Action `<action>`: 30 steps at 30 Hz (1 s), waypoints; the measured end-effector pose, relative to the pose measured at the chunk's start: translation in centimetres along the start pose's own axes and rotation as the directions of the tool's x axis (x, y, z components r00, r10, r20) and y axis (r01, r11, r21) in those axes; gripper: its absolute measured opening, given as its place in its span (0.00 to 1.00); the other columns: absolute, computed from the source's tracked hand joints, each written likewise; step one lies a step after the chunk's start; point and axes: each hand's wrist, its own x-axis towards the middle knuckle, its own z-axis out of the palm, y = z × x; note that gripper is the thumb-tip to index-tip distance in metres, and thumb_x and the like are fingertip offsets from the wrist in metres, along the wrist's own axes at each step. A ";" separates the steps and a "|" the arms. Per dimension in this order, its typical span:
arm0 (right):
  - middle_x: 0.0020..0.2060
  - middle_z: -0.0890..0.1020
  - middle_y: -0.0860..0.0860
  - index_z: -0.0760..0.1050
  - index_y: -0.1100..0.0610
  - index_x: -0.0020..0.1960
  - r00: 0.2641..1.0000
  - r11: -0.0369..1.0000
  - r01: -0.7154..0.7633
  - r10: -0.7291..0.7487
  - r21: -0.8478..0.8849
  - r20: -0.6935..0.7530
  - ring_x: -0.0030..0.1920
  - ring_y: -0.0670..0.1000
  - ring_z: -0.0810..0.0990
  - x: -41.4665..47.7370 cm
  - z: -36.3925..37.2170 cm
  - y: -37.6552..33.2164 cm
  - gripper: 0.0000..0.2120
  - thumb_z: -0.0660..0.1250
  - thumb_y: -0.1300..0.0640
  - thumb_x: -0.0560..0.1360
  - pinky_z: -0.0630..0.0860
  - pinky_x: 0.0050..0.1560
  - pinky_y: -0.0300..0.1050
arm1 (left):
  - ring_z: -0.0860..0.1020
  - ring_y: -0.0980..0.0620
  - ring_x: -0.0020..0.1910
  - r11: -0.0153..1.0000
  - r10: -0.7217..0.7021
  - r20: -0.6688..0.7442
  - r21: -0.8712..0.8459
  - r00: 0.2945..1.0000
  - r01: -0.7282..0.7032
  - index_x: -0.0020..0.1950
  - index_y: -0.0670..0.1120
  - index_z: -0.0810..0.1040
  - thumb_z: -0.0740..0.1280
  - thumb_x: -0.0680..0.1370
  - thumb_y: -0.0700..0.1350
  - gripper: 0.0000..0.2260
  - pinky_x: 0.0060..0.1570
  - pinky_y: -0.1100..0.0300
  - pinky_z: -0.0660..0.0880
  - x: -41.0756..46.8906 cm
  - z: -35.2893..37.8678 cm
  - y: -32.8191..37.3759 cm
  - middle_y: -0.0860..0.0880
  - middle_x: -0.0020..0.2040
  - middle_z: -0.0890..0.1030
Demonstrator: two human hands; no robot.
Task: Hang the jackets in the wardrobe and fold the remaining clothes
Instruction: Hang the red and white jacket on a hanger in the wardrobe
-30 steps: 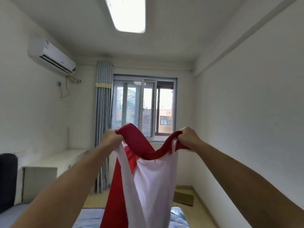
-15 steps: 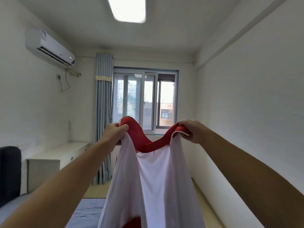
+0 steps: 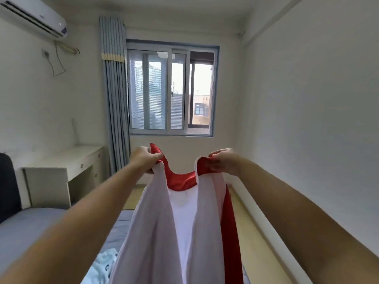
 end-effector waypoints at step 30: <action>0.63 0.69 0.49 0.63 0.57 0.72 0.737 0.637 -0.607 0.674 -0.475 -0.037 0.66 0.51 0.69 -16.1 18.8 80.5 0.30 0.67 0.63 0.72 0.66 0.65 0.42 | 0.78 0.52 0.30 0.100 -0.905 0.422 0.097 0.050 0.990 0.47 0.42 0.79 0.60 0.79 0.38 0.09 0.30 0.64 0.71 -37.0 28.7 -66.9 0.47 0.35 0.82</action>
